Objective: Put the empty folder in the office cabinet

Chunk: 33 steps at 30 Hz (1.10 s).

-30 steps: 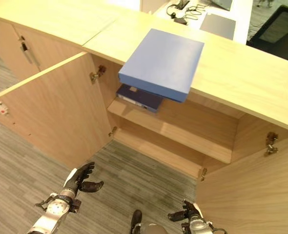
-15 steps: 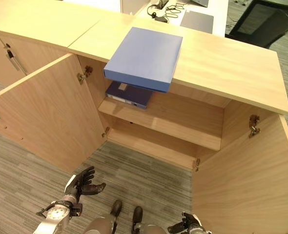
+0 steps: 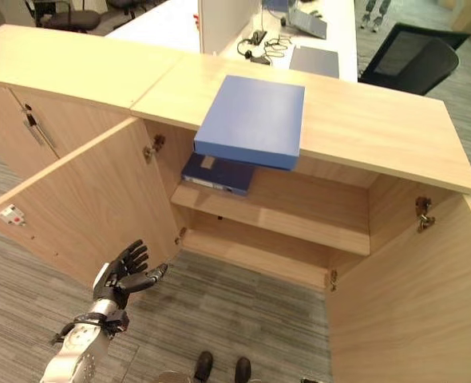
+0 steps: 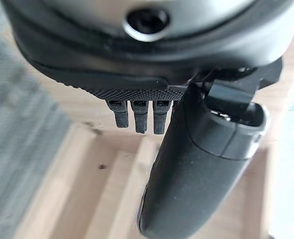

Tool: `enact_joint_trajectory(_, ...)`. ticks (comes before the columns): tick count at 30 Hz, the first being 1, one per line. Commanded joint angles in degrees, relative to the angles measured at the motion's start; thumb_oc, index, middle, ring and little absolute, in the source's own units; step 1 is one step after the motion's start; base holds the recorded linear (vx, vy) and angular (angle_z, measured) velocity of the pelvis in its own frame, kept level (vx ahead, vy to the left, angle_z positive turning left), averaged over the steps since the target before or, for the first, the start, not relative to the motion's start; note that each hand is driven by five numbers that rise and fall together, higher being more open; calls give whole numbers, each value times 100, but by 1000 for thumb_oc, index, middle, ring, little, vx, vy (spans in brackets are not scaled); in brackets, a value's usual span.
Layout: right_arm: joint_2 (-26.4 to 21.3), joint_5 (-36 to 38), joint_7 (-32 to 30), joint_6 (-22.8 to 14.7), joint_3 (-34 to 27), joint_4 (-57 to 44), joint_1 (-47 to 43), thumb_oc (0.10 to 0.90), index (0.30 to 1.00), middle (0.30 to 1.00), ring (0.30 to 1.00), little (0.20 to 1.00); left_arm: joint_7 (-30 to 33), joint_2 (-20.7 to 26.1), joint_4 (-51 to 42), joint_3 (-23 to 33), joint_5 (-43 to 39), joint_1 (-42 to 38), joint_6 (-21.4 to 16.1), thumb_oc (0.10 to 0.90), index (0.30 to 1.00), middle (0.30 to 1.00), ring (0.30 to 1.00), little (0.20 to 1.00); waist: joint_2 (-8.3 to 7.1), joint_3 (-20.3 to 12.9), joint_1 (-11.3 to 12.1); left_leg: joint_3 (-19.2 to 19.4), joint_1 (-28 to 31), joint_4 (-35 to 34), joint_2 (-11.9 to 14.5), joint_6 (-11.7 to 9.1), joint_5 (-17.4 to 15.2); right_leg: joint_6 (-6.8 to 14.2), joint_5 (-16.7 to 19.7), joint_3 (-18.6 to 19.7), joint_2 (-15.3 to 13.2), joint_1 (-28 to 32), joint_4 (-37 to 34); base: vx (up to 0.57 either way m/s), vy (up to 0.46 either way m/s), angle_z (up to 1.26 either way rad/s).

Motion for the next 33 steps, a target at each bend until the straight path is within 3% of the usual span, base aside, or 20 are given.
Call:
enact_joint_trajectory(1, 0, -122, 81, -71, 281, -22, -274, 800, 900, 900, 900, 900, 485, 306, -701, 505, 874, -749, -652, 800, 900, 900, 900, 900, -134, -332, -36, -274, 20, -101, -59, -51, -326, 139, -458, -22, 165, 320, 132, 48, 43, -13)
enact_joint_trajectory(7, 141, -155, 25, -107, 419, -41, -262, 800, 900, 900, 900, 900, 1405, 556, -1262, 853, 2342, -1428, -714, 800, 900, 900, 900, 900, -180, -443, -77, -223, 116, -101, -69, -40, -393, 159, -416, 8, 139, 415, 57, 26, 23, -2)
enact_joint_trajectory(9, 219, -227, -80, -168, 551, -47, -227, 800, 900, 900, 900, 900, 2079, 675, -1519, 993, 3335, -1799, -592, 800, 900, 900, 900, 900, -210, -498, -115, -181, 171, -101, -74, -31, -447, 184, -393, 35, 126, 444, 37, 34, 20, 0)
enact_joint_trajectory(12, 244, -249, -137, -196, 577, -17, -226, 800, 900, 900, 900, 900, 2339, 727, -1682, 1052, 3671, -1936, -564, 800, 900, 900, 900, 900, -214, -527, -131, -159, 201, -101, -77, -22, -481, 195, -386, 67, 117, 461, 31, 25, 12, -5)
enact_joint_trajectory(15, 269, -285, -192, -248, 652, 74, -215, 800, 900, 900, 900, 900, 2654, 994, -1989, 1108, 4494, -2256, -510, 800, 900, 900, 900, 900, -197, -602, -169, -133, 263, -101, -80, -12, -532, 201, -378, 133, 119, 487, 18, 37, 17, -12)
enact_joint_trajectory(19, 270, -361, -184, -275, 733, 177, -229, 800, 900, 900, 900, 900, 2563, 1308, -2106, 930, 5094, -2554, -480, 800, 900, 900, 900, 900, -186, -648, -181, -90, 298, -101, -84, -7, -567, 218, -359, 151, 112, 514, -2, 24, 12, -11)
enact_joint_trajectory(26, 215, -440, -45, -319, 904, 329, -330, 800, 900, 900, 900, 900, 2049, 1913, -1845, -344, 6065, -3741, -511, 800, 900, 900, 900, 900, -100, -753, -373, 13, 372, -101, -79, 18, -651, 260, -333, 224, 96, 522, -11, 8, 9, -6)
enact_joint_trajectory(33, 107, -430, 15, -303, 892, 315, -390, 800, 900, 900, 900, 900, 1638, 2021, -1196, -1241, 6161, -4346, -518, 800, 900, 900, 900, 900, -46, -791, -496, 159, 398, -101, -65, 53, -691, 299, -304, 330, 95, 470, 32, -1, 23, -15)
